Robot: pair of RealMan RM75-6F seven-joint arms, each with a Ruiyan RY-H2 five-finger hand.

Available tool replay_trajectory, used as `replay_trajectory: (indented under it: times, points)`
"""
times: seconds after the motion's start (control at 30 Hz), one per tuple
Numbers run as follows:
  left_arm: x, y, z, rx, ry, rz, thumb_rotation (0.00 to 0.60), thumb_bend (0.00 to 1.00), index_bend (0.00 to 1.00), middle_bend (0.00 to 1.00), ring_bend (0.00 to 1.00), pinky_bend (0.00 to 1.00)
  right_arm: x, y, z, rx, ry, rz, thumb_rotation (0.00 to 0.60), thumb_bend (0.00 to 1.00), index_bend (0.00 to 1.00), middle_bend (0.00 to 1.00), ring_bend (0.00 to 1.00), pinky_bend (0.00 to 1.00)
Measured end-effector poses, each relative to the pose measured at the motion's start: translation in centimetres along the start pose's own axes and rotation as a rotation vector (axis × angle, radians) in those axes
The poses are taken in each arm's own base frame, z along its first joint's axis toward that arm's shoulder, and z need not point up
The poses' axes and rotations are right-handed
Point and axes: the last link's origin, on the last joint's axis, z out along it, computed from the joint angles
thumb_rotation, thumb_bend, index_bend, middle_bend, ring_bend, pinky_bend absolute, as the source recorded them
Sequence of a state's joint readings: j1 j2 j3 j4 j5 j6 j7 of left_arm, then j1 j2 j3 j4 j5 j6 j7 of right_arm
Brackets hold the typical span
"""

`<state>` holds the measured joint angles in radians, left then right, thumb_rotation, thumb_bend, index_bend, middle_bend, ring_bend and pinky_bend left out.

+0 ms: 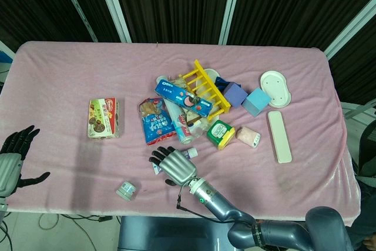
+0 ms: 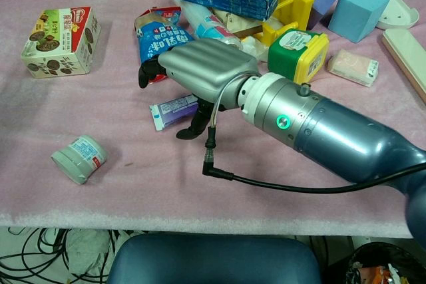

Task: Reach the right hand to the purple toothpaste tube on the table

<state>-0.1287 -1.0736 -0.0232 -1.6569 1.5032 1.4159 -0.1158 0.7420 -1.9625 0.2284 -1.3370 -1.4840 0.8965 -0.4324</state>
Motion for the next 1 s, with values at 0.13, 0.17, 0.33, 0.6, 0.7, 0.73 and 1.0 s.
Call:
replay_trajectory:
  times: [0.13,0.17,0.33,0.6,0.7,0.73,1.0]
  points:
    - [0.0,0.0,0.0,0.003,-0.005,-0.002,0.600,0.00,0.00,0.00,0.00,0.00,-0.9,0.7,0.9,-0.014,-0.021,-0.035,0.600,0.23,0.28,0.24,0.21,0.35]
    - [-0.1,0.0,0.0,0.003,-0.006,-0.003,0.600,0.00,0.00,0.00,0.00,0.00,-1.1,1.0,1.1,-0.019,-0.025,-0.045,0.600,0.23,0.28,0.24,0.21,0.35]
    - [-0.1,0.0,0.1,0.003,-0.009,-0.005,0.600,0.00,0.00,0.00,0.00,0.00,-1.6,2.0,1.6,-0.038,-0.044,-0.076,0.600,0.27,0.29,0.24,0.21,0.35]
    - [-0.1,0.1,0.0,0.002,-0.011,-0.008,0.600,0.00,0.00,0.00,0.00,0.00,-2.2,3.2,1.3,-0.067,-0.076,-0.090,0.600,0.54,0.60,0.50,0.46,0.50]
    - [0.0,0.1,0.0,0.002,-0.011,-0.011,0.600,0.00,0.00,0.00,0.00,0.00,-2.1,3.2,1.0,-0.063,-0.072,-0.083,0.600,0.60,0.72,0.61,0.58,0.62]
    - [0.0,0.1,0.0,0.002,-0.011,-0.011,0.600,0.00,0.00,0.00,0.00,0.00,-2.1,3.1,0.9,-0.060,-0.068,-0.080,0.600,0.61,0.73,0.62,0.60,0.64]
    - [0.0,0.2,-0.1,-0.003,-0.008,-0.008,0.600,0.00,0.00,0.00,0.00,0.00,-0.6,2.4,-0.1,-0.024,-0.009,-0.045,0.600,0.61,0.76,0.64,0.61,0.64]
